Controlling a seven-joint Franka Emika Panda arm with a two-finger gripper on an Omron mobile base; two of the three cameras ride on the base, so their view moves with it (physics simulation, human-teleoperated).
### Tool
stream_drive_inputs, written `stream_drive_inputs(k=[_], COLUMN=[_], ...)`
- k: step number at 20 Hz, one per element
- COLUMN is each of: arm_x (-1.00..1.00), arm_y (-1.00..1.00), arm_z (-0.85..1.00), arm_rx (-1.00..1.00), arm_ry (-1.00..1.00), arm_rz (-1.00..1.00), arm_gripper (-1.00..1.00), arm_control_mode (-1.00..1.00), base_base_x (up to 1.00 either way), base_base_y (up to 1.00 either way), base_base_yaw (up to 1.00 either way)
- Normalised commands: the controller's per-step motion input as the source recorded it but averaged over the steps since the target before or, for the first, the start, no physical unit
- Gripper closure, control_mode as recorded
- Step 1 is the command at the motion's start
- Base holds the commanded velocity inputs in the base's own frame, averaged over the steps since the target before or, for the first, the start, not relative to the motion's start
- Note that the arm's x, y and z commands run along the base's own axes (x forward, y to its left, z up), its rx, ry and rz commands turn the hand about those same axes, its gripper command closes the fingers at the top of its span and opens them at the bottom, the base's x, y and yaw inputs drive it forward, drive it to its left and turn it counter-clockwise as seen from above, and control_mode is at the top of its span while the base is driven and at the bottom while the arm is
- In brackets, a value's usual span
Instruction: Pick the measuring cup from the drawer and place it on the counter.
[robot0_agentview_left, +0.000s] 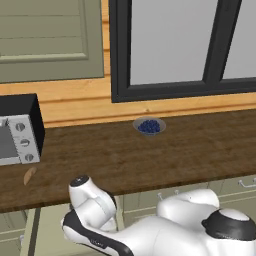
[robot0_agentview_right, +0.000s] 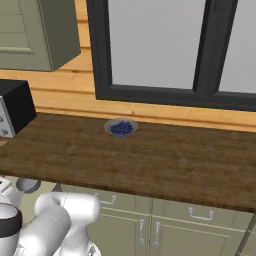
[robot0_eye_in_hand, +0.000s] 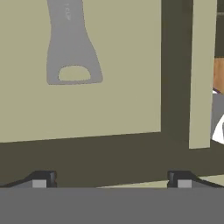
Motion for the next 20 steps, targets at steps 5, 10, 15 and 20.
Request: stream_drive_inputs(k=[5,10,15,20], arm_x=[0.02,0.01,0.00,0.00], arm_y=[0.01,0.00,0.00,0.00], arm_z=[-0.23,-0.33,-0.31,-0.28], arm_rx=[-0.03,0.00,0.00,0.00], arm_ry=[-0.01,0.00,0.00,0.00], arm_rz=[0.00,0.00,0.00,0.00], arm_gripper=[-1.00,-1.00,-1.00,-1.00], arm_control_mode=[-1.00,-1.00,-1.00,-1.00], base_base_x=[0.00,0.00,0.00,0.00], base_base_y=[0.00,0.00,0.00,0.00], base_base_yaw=[0.00,0.00,0.00,0.00])
